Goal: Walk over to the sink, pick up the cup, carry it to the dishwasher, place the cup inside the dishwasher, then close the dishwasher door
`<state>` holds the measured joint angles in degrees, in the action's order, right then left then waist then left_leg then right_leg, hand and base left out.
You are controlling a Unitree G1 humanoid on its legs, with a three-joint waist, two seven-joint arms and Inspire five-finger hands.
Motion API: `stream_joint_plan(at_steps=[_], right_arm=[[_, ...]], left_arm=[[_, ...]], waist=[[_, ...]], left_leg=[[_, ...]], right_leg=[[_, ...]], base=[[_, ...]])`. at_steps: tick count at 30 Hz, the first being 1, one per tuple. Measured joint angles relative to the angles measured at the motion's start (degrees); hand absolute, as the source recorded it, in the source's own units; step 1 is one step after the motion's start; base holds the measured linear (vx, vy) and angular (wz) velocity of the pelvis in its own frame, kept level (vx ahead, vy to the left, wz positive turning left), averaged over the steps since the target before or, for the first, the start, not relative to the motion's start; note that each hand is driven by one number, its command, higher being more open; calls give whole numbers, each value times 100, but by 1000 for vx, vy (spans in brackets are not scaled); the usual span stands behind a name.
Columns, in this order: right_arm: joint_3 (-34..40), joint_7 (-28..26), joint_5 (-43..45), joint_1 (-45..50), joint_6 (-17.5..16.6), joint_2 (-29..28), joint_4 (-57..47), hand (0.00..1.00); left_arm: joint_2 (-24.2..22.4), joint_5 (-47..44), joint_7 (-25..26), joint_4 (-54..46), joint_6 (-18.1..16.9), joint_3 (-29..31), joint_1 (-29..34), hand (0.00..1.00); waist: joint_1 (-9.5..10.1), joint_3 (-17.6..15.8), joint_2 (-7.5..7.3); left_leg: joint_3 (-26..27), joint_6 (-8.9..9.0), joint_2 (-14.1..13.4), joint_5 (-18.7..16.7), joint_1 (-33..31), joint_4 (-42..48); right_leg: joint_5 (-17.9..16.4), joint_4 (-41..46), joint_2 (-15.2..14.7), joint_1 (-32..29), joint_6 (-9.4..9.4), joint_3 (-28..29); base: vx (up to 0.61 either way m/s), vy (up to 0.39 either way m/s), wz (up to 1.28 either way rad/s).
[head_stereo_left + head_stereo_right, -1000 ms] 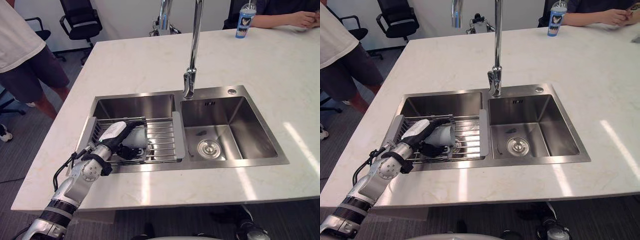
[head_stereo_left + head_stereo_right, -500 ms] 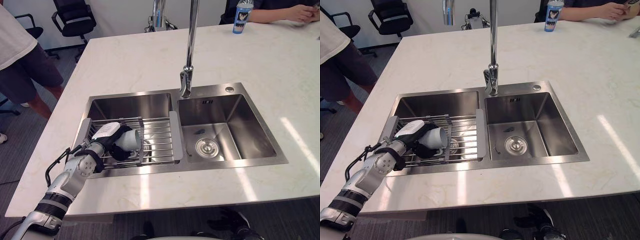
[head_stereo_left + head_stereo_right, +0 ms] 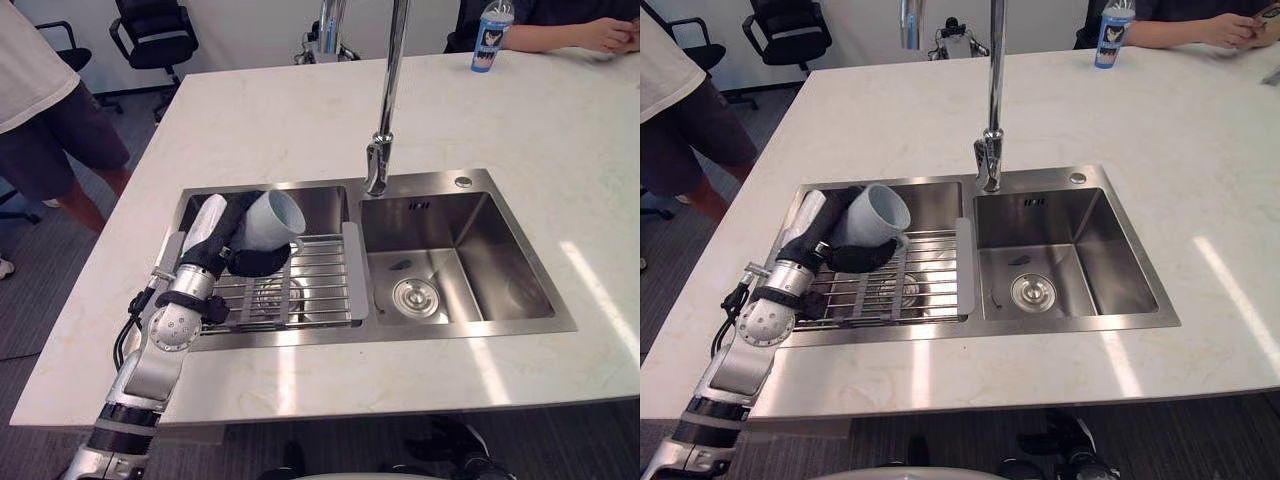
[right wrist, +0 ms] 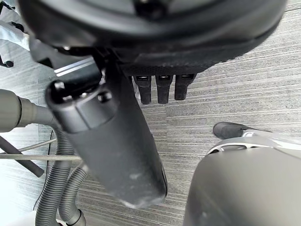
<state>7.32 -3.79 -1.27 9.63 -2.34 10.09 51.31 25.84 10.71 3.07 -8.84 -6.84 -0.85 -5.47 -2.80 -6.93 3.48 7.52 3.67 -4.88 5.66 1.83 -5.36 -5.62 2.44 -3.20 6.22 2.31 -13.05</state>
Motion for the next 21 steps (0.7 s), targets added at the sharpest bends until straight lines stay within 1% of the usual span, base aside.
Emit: stream_joint_plan(at_steps=[1,2,4,7,12,16,17,18,19,20,21], right_arm=[[45,4,1,9,-8,-13,7,90],[83,3,2,9,-11,-25,8,90],[131,34,11,10,-22,-43,10,90],[130,86,24,0,-32,-51,10,90],[124,200,167,-11,-92,-115,-12,90],[119,326,169,-14,-103,-132,-171,90],[118,375,168,-21,-106,-139,-272,90],[118,432,168,-74,-110,-171,-409,90],[111,494,168,-154,-113,-225,-527,90],[110,530,168,-181,-113,-260,-599,90],[102,597,169,-190,-117,-306,-748,90]], left_arm=[[-268,-97,128,-228,-4,143,159,30],[-417,-188,203,-324,-27,201,244,30],[-951,-507,494,-633,-74,334,567,30],[-1348,-791,669,-854,-114,324,875,30],[-1632,-1083,714,-1222,-141,220,1265,30],[-1801,-1186,781,-1460,-231,-64,1455,30],[-1825,-1188,793,-1477,-243,-140,1456,30],[-1812,-1187,807,-1511,-248,-230,1456,30],[-1801,-1187,831,-1533,-252,-311,1445,30],[-1804,-1187,830,-1534,-252,-350,1432,30],[-1806,-1185,836,-1534,-251,-451,1429,30]], waist=[[32,-2,-4],[42,-3,-5],[61,-3,-19],[72,1,-34],[83,9,-60],[168,-6,-89],[183,-38,-139],[182,-46,-147],[171,-103,-237],[155,-147,-288],[104,-227,-396]], left_leg=[[11,0,-4,0,-3,0],[11,-1,-3,1,-9,0],[10,-7,-1,6,-11,2],[14,-16,-4,14,-11,4],[107,-17,-19,14,11,27],[372,-20,-46,14,-42,32],[445,-31,-51,21,-94,42],[545,-53,-59,7,-223,144],[651,-94,-68,-36,-359,298],[661,-122,-65,-80,-430,403],[656,-181,-65,-173,-560,657]], right_leg=[[-1,17,0,-3,-1,18],[-1,22,-1,-4,-1,18],[0,41,-3,-10,0,19],[0,67,-2,-19,-1,26],[0,138,1,-78,-1,126],[11,372,-2,-379,-13,408],[11,488,-9,-523,-13,511],[11,664,-33,-748,-13,648],[10,808,-66,-934,-11,756],[14,868,-95,-992,-4,765],[17,1018,-136,-1083,14,776]], base=[[0,0,0],[0,0,0],[0,0,0],[0,0,0],[-15,6,-10],[-33,27,-36],[-72,50,-39],[-84,55,-52],[-103,53,-41],[-128,48,-24],[-163,55,-7]])
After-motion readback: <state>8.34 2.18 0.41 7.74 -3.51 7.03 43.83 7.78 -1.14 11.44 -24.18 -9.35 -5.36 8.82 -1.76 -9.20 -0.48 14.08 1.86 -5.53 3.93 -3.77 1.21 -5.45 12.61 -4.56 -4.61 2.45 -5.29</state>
